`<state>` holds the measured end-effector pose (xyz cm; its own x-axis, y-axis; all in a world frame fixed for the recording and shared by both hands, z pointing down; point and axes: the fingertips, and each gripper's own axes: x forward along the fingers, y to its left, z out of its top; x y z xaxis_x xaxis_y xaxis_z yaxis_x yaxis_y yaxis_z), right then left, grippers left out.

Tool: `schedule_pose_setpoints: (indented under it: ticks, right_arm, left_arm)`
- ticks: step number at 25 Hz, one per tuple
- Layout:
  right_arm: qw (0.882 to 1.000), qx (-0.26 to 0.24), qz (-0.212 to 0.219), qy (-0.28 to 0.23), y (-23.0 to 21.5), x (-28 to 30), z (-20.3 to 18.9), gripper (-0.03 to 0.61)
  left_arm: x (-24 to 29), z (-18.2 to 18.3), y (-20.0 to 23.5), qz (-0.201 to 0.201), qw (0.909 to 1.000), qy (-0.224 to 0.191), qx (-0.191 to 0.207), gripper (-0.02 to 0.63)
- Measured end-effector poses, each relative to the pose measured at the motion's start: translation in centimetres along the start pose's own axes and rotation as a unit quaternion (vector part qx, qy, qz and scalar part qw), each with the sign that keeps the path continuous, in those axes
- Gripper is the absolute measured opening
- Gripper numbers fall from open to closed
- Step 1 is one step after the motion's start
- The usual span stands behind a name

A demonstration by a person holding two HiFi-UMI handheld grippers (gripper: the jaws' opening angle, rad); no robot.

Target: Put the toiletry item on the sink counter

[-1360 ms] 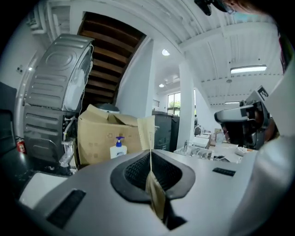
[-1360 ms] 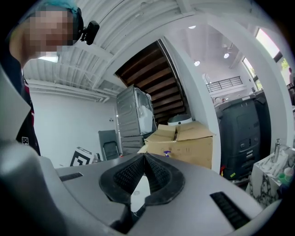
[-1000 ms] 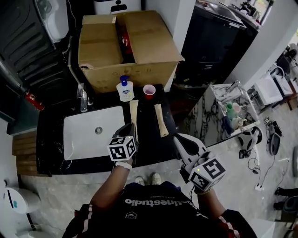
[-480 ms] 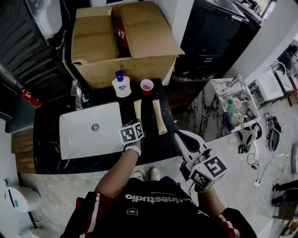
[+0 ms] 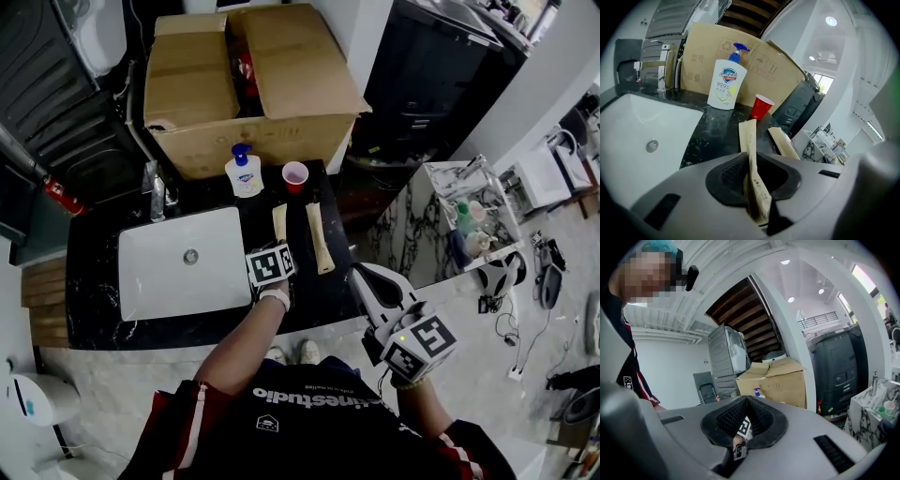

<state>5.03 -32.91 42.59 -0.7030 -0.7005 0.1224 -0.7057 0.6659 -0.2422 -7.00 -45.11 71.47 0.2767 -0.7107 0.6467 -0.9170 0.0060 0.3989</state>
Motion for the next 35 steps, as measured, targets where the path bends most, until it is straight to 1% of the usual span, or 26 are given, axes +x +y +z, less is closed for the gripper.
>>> schedule_pose_setpoints:
  ticks: [1, 3, 5, 8, 11, 13, 17, 21, 24, 27, 30, 33, 35]
  right_arm:
    - [1.000, 0.001, 0.002, -0.003, 0.1, 0.0, 0.1, 0.038]
    - [1.000, 0.002, 0.005, -0.005, 0.1, -0.1, 0.4, 0.038]
    - [1.000, -0.010, 0.003, 0.008, -0.1, -0.2, 0.0, 0.038]
    - [1.000, -0.022, 0.009, 0.013, 0.2, -0.2, -0.1, 0.038]
    - [0.999, -0.027, 0.021, 0.009, 0.9, -0.1, 0.2, 0.038]
    - [0.999, -0.031, 0.029, 0.008, 1.4, 0.0, 0.5, 0.038]
    - [0.998, -0.036, 0.045, -0.001, 2.4, 0.6, 1.2, 0.038]
    - [0.997, -0.043, 0.059, -0.005, 3.2, 1.2, 1.7, 0.038]
    - [0.997, -0.047, 0.068, -0.008, 3.9, 1.5, 2.1, 0.038]
    - [0.996, -0.051, 0.076, -0.009, 4.6, 1.7, 2.3, 0.038]
    - [0.995, -0.054, 0.080, -0.010, 5.1, 1.8, 2.4, 0.038]
    - [0.995, -0.058, 0.083, -0.012, 5.5, 1.7, 2.4, 0.038]
    - [0.994, -0.062, 0.084, -0.013, 5.7, 1.7, 2.3, 0.038]
  left_arm:
    - [-0.1, 0.0, -0.1, -0.002, 1.0000, -0.002, -0.001, 0.076]
    - [-0.4, 0.3, -0.4, -0.005, 0.9999, -0.010, -0.002, 0.119]
    - [-1.1, 1.2, -0.5, -0.007, 0.9997, -0.025, -0.002, 0.151]
    - [-3.3, 3.3, -0.5, -0.016, 0.9978, -0.064, -0.007, 0.167]
    - [-7.0, 6.3, -0.5, -0.043, 0.9909, -0.125, -0.024, 0.168]
    - [-10.1, 8.6, -0.9, -0.068, 0.9833, -0.168, -0.017, 0.167]
    - [-17.7, 12.3, -1.7, -0.086, 0.9670, -0.234, 0.054, 0.167]
    - [-25.2, 14.5, -3.2, -0.107, 0.9396, -0.295, 0.138, 0.167]
    - [-28.8, 14.6, -4.0, -0.134, 0.9228, -0.317, 0.174, 0.166]
    - [-31.5, 14.5, -4.6, -0.155, 0.9080, -0.337, 0.193, 0.134]
    - [-32.8, 14.3, -5.1, -0.172, 0.9008, -0.343, 0.203, 0.099]
    - [-33.6, 14.0, -6.2, -0.191, 0.8928, -0.345, 0.218, 0.040]
    - [-33.9, 13.7, -7.0, -0.206, 0.8872, -0.346, 0.225, 0.023]
